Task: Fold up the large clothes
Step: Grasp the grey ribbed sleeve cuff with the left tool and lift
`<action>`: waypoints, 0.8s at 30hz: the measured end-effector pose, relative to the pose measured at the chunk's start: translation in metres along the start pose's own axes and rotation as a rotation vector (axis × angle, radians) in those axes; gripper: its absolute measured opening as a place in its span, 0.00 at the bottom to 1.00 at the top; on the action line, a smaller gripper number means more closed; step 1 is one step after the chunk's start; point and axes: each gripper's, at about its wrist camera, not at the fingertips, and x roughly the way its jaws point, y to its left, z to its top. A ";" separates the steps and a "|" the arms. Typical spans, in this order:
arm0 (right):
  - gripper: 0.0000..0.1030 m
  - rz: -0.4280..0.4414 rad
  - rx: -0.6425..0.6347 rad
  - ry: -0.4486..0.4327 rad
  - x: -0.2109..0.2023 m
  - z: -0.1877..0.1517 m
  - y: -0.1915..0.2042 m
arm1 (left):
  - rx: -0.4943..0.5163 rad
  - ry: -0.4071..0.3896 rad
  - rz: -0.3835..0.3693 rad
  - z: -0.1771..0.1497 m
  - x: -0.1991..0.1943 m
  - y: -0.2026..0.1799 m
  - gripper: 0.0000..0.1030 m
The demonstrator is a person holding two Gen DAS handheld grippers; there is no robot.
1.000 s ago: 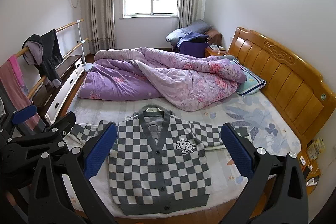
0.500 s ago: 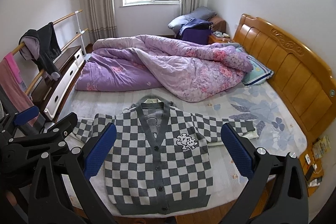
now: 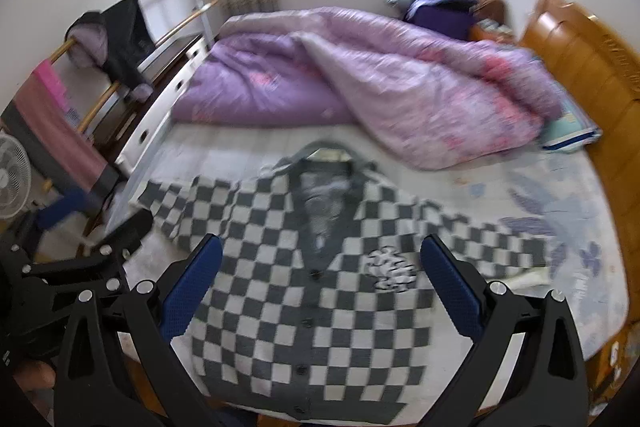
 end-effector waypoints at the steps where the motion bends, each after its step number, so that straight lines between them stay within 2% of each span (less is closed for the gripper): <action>1: 0.93 0.017 -0.007 0.016 0.011 0.002 0.003 | -0.022 0.028 0.004 -0.003 0.014 0.009 0.95; 3: 0.93 0.046 -0.027 0.039 0.037 0.003 0.012 | -0.058 0.077 0.026 -0.011 0.038 0.029 0.95; 6: 0.93 0.087 -0.036 0.084 0.078 0.002 0.027 | -0.144 0.095 -0.004 -0.019 0.069 0.064 0.95; 11: 0.92 0.134 0.010 0.161 0.144 0.006 0.048 | -0.364 0.145 -0.160 -0.032 0.138 0.151 0.95; 12: 0.88 0.144 0.015 0.176 0.158 0.005 0.057 | -0.382 0.154 -0.149 -0.035 0.148 0.165 0.95; 13: 0.76 0.148 0.020 0.187 0.172 0.005 0.064 | -0.392 0.161 -0.137 -0.037 0.156 0.176 0.95; 14: 0.72 0.145 0.022 0.212 0.189 0.005 0.071 | -0.406 0.164 -0.135 -0.039 0.171 0.194 0.95; 16: 0.53 0.155 0.029 0.252 0.222 0.003 0.086 | -0.448 0.194 -0.123 -0.046 0.197 0.231 0.95; 18: 0.40 0.171 0.051 0.296 0.255 -0.001 0.099 | -0.511 0.218 -0.104 -0.054 0.226 0.275 0.95; 19: 0.29 0.191 0.066 0.322 0.272 -0.003 0.104 | -0.531 0.223 -0.098 -0.059 0.236 0.295 0.95; 21: 0.13 0.229 0.094 0.370 0.306 -0.009 0.117 | -0.585 0.229 -0.080 -0.067 0.262 0.334 0.95; 24: 0.10 0.234 0.107 0.404 0.345 -0.018 0.135 | -0.647 0.236 -0.038 -0.078 0.296 0.391 0.95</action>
